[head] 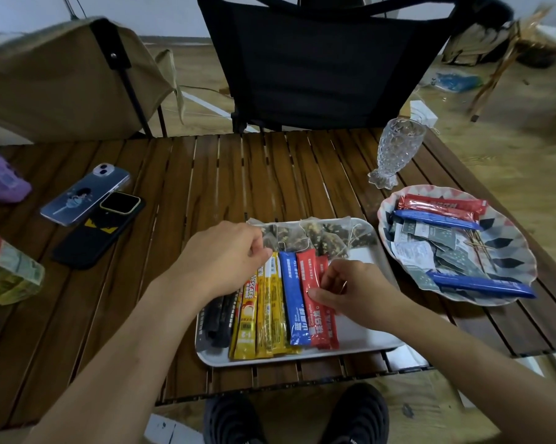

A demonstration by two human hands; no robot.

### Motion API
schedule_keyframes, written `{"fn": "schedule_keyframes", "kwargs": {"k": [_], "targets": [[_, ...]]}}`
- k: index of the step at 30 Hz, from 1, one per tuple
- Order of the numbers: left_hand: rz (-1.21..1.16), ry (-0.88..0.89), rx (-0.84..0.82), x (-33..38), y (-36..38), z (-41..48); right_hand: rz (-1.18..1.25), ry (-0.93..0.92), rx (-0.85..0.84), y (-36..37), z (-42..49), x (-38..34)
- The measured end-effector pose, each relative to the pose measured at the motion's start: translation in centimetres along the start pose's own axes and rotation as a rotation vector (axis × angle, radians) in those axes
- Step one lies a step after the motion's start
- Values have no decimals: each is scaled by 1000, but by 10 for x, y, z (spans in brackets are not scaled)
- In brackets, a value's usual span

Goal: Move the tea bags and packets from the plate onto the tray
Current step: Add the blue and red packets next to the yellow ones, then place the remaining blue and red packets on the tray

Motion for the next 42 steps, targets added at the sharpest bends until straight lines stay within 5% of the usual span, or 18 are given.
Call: {"fn": "schedule_keyframes", "kwargs": {"k": [8,14,24,42], "targets": [[42,15,13,3,4,1,-20,-27,-40,-18,-3,-4],[68,21,42,9,9,3,-191,-11,309,-92,0,41],[102,63,23,33,15,6,-501,106,569,-147,9,131],[84,44,8,28,12,4,-548,14,402,-139,20,139]]}}
Point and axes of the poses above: each hand's wrist, its own z-axis towards the middle knuckle, its own y-axis out of the palm, x = y × z, the point moved 3 cm from there along z, towards the middle knuckle, and after that the axes turned 9 degrees about -y, right-handed, at the moved point
